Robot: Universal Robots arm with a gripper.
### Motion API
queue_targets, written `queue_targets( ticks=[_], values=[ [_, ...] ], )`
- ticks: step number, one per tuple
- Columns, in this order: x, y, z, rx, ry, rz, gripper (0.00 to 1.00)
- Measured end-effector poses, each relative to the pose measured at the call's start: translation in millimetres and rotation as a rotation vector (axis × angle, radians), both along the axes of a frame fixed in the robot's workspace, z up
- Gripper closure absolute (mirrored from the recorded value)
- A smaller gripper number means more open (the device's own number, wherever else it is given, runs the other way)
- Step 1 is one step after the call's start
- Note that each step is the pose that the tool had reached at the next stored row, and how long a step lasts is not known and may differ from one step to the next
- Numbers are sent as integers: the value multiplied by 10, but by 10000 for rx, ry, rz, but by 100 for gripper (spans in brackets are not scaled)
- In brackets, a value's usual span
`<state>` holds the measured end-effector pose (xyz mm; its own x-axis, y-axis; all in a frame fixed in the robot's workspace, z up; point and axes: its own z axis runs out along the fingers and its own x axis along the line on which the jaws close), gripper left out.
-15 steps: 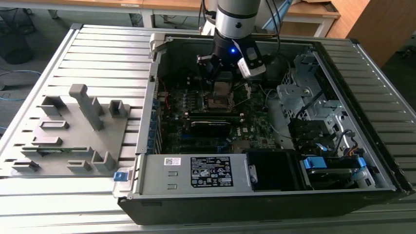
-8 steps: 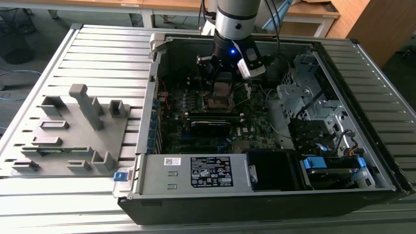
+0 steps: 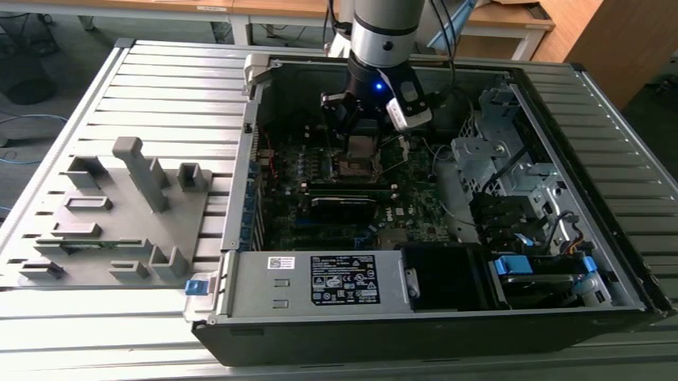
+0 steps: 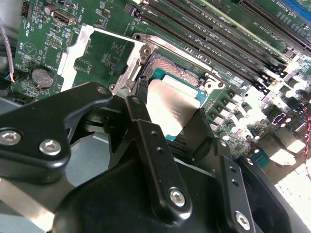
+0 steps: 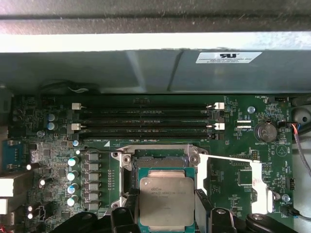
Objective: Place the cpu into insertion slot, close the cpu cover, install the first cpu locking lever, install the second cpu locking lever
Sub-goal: 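Place the cpu into insertion slot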
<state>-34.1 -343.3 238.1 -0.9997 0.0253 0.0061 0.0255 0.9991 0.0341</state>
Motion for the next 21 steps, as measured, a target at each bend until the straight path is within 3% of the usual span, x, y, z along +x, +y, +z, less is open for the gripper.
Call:
queue_targets(
  ticks=[21],
  values=[
    [-1, 0, -36, 2, -1, 5, 46]
  ],
)
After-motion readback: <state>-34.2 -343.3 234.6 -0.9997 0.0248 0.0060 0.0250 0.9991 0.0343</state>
